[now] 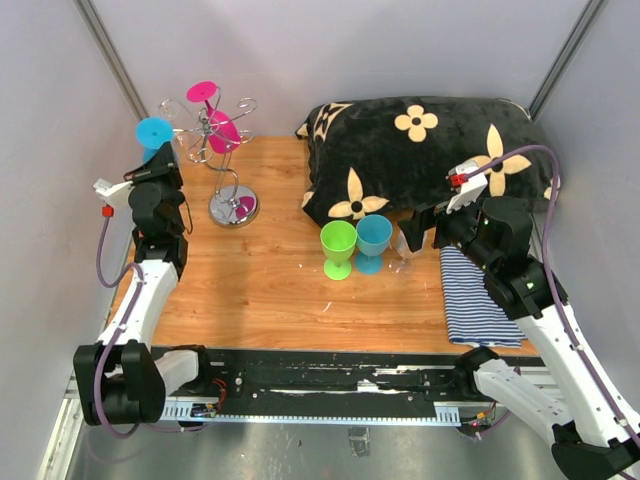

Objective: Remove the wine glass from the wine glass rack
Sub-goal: Pick up the wine glass from the wine rack.

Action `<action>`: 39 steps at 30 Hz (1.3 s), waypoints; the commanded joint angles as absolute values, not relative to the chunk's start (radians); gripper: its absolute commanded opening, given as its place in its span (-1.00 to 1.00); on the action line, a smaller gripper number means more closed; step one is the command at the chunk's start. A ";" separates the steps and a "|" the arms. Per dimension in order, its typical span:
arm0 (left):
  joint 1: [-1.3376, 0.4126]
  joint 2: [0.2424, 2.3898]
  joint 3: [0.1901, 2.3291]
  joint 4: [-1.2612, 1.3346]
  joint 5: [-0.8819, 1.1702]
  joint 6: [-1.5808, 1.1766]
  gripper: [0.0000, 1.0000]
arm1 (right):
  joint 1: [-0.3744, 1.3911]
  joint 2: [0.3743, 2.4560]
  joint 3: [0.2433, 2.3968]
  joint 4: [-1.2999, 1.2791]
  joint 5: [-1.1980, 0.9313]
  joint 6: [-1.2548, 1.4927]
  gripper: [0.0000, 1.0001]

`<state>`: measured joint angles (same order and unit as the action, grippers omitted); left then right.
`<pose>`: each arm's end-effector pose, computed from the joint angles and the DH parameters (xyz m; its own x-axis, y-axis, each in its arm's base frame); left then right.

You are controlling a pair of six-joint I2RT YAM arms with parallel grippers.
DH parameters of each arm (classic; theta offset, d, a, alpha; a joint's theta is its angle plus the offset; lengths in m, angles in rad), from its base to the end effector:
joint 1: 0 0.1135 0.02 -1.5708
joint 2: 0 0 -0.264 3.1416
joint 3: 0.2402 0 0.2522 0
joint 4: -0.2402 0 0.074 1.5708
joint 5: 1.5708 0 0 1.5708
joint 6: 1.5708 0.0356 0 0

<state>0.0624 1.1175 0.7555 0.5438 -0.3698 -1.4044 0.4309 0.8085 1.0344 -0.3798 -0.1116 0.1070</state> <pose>0.2588 0.0291 0.3396 0.4371 -0.8940 -0.0985 0.1096 0.1616 -0.9808 0.1538 0.0751 0.4010 -0.1935 0.0279 -0.9807 -0.4973 0.8589 0.1225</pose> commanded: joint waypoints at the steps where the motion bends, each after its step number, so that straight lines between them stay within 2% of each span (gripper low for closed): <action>1: 0.063 1.086 0.795 0.559 -0.400 -1.408 -0.99 | 0.414 0.789 1.016 -0.349 -0.099 0.098 0.96; 14: 0.063 1.138 0.874 0.479 -0.466 -1.385 -0.99 | 0.414 0.765 1.002 -0.347 -0.083 0.087 0.97; 20: 0.042 1.169 0.829 0.614 -0.418 -1.392 -0.99 | 0.414 0.759 0.998 -0.346 -0.087 0.086 0.97; 27: -0.069 1.218 0.839 0.687 -0.587 -1.370 -0.99 | 0.416 0.759 1.009 -0.351 -0.091 0.084 0.97; 39: -0.089 1.274 0.859 0.664 -0.691 -1.355 -0.99 | 0.416 0.754 1.006 -0.352 -0.081 0.071 0.97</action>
